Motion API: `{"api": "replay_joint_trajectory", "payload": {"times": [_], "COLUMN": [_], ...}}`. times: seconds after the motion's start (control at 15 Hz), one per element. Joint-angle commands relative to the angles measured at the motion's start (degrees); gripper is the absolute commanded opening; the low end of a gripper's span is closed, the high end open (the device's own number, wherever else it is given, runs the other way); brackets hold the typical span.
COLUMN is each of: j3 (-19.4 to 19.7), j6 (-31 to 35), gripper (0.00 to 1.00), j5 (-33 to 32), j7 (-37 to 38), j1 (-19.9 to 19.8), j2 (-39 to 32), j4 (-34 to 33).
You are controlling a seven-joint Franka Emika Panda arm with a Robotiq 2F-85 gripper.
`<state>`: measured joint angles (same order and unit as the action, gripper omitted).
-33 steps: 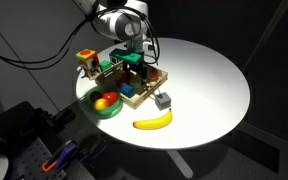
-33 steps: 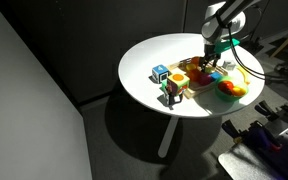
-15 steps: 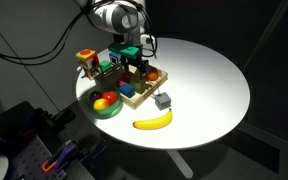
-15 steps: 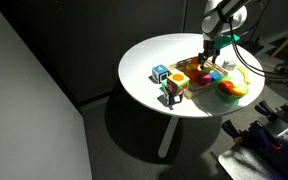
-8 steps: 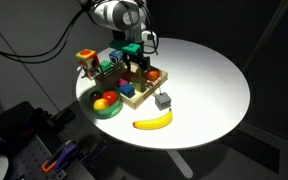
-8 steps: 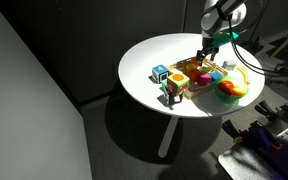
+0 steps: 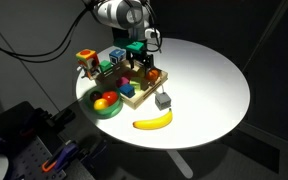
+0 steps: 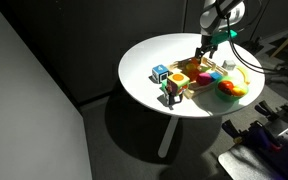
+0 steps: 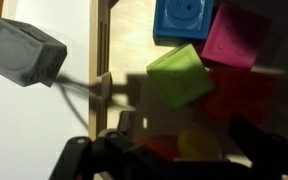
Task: Remove the lemon from the box and put it on the right side of the table.
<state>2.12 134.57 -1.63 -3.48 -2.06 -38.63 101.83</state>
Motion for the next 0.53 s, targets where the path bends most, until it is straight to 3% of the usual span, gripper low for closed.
{"api": "replay_joint_trajectory", "payload": {"times": [0.0,0.47], "j3": [-0.6,-1.8], "j6": [-2.5,-2.9], "gripper": [1.00,1.00], "j5": [1.3,5.9], "j7": [1.1,4.7], "j1": [-0.6,-0.3], "j2": [-2.7,-4.3], "j4": [-4.3,-5.8]}}
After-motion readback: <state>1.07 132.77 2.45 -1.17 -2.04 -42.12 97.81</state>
